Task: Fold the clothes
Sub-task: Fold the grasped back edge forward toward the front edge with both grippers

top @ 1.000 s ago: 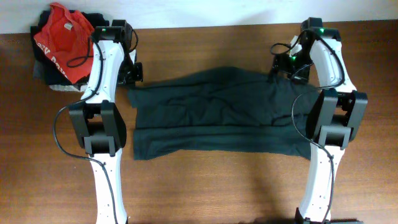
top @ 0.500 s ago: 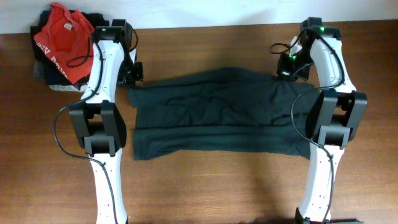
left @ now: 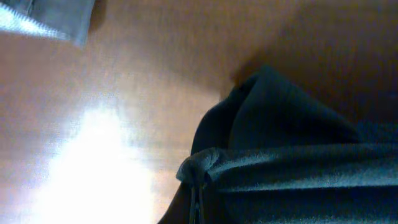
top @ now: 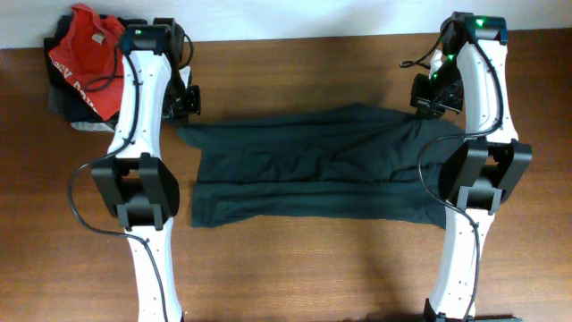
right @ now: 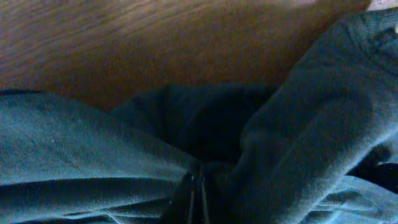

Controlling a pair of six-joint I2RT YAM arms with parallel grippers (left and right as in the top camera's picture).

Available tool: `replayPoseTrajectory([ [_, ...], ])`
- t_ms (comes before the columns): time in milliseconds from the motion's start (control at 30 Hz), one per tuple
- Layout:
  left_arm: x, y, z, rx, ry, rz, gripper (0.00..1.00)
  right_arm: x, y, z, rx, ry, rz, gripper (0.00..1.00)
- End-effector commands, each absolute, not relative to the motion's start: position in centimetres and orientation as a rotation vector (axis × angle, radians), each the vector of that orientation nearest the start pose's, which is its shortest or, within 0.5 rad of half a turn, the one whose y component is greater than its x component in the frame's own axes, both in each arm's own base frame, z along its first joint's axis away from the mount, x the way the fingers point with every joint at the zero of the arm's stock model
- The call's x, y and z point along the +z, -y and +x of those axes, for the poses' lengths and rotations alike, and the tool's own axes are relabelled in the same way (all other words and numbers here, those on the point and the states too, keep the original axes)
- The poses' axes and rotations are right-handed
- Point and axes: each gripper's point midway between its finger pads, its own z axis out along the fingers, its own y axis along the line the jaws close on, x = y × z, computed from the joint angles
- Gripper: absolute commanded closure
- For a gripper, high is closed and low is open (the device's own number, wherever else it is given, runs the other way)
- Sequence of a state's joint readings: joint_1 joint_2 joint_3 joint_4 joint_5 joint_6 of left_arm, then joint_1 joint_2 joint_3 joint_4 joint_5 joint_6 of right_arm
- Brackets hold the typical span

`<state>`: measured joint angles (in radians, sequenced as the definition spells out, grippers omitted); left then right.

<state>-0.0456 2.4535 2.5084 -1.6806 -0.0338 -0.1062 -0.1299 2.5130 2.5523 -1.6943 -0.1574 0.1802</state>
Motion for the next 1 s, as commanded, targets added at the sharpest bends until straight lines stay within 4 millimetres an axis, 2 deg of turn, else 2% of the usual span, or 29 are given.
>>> replayPoseTrajectory([
  [0, 12.5, 1.2, 45.1, 0.068, -3.156, -0.121, 1.00, 10.0, 3.6, 45.4, 0.188, -3.174, 0.496, 0.96],
  [167, 12.5, 1.2, 45.1, 0.067, -3.157, -0.121, 1.00, 10.4, 3.6, 45.4, 0.187, -3.165, 0.494, 0.96],
  [333, 12.8, 1.2, 45.1, 0.059, -3.150, -0.120, 1.00, 12.5, 3.6, 45.0, 0.183, -3.131, 0.485, 0.96],
  [467, 14.2, 2.1, 45.0, -0.020, -3.124, -0.079, 1.00, 15.0, 4.7, 43.5, 0.072, -3.098, 0.508, 0.95],
  [533, 15.2, 2.0, 44.9, -0.021, -3.100, -0.066, 1.00, 16.2, 4.7, 42.6, 0.058, -3.090, 0.505, 0.89],
  [600, 16.0, 2.0, 44.8, -0.023, -3.081, -0.066, 1.00, 16.8, 4.6, 41.8, 0.059, -3.092, 0.505, 0.88],
  [700, 16.5, 2.3, 44.8, -0.039, -3.071, -0.062, 1.00, 16.8, 4.4, 40.4, 0.057, -3.122, 0.510, 0.88],
  [833, 16.3, 3.6, 44.5, -0.127, -3.085, -0.048, 1.00, 15.3, 4.2, 38.6, 0.053, -3.201, 0.525, 0.85],
  [967, 14.8, 4.9, 43.4, -0.186, -3.152, -0.015, 1.00, 13.0, 3.9, 36.4, 0.048, -3.311, 0.547, 0.92],
])
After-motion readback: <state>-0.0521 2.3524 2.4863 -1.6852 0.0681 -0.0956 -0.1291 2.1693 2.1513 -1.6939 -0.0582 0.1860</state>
